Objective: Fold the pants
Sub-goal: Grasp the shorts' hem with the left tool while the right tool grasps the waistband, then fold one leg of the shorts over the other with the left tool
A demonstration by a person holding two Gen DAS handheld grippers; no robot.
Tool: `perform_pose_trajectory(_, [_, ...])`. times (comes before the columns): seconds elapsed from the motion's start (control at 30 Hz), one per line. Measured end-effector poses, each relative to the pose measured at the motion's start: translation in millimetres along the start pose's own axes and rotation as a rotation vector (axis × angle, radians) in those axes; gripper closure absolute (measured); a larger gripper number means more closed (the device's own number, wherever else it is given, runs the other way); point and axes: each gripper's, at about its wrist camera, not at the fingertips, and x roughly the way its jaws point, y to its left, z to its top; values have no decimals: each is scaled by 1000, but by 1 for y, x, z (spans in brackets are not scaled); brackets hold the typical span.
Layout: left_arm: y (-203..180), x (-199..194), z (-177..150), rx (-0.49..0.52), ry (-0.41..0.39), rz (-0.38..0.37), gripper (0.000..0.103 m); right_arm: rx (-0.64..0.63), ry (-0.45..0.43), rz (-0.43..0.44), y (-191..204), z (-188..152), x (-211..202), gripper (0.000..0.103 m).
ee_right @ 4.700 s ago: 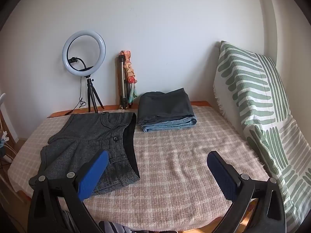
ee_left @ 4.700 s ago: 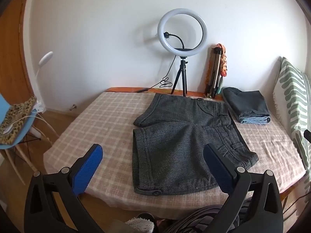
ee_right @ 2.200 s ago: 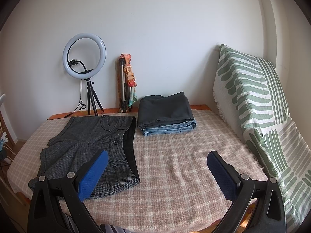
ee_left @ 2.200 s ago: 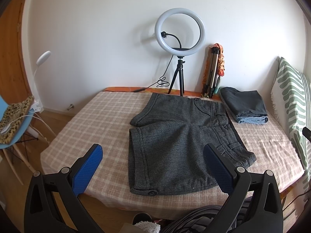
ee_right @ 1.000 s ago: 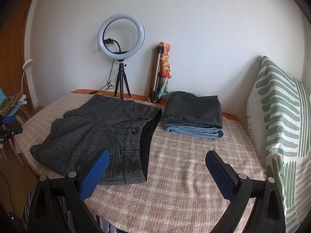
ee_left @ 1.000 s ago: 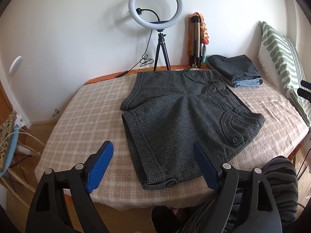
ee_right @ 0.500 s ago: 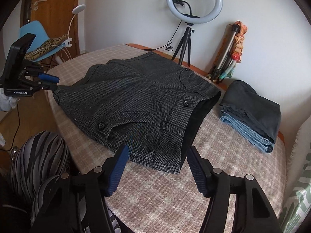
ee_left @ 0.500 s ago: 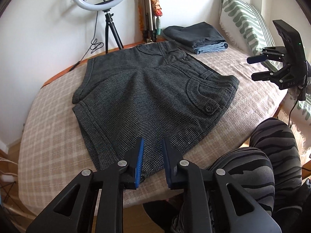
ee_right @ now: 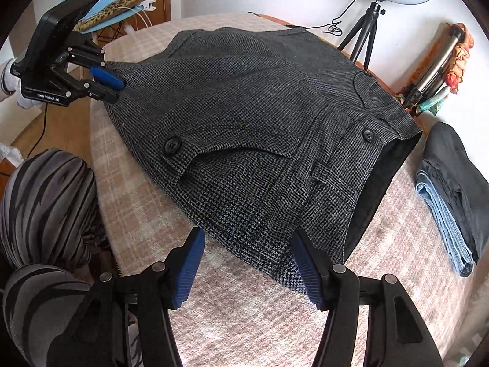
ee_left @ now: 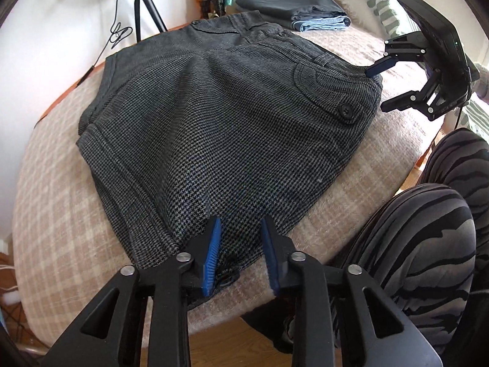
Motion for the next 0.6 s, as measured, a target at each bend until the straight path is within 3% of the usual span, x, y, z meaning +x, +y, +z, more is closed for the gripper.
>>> perform_pose_trajectory(0.13, [-2, -5, -11, 77, 1, 47, 60, -61, 26, -20, 2, -1, 10, 28])
perform_pose_trajectory(0.33, [-17, 9, -16, 236, 9, 120, 50, -117, 43, -54, 4, -5, 16, 27])
perform_pose_trajectory(0.43, [-8, 10, -11, 197, 6, 100, 48, -118, 41, -66, 3, -5, 17, 29])
perform_pose_trajectory(0.5, [-1, 10, -9, 163, -4, 94, 60, -121, 36, -68, 5, -7, 15, 35])
perform_pose_trajectory(0.57, [2, 9, -7, 142, -16, 81, 69, -110, 37, -95, 8, -7, 12, 53])
perform_pose_trajectory(0.6, [3, 8, -7, 135, -23, 77, 76, -101, 40, -98, 6, -7, 12, 55])
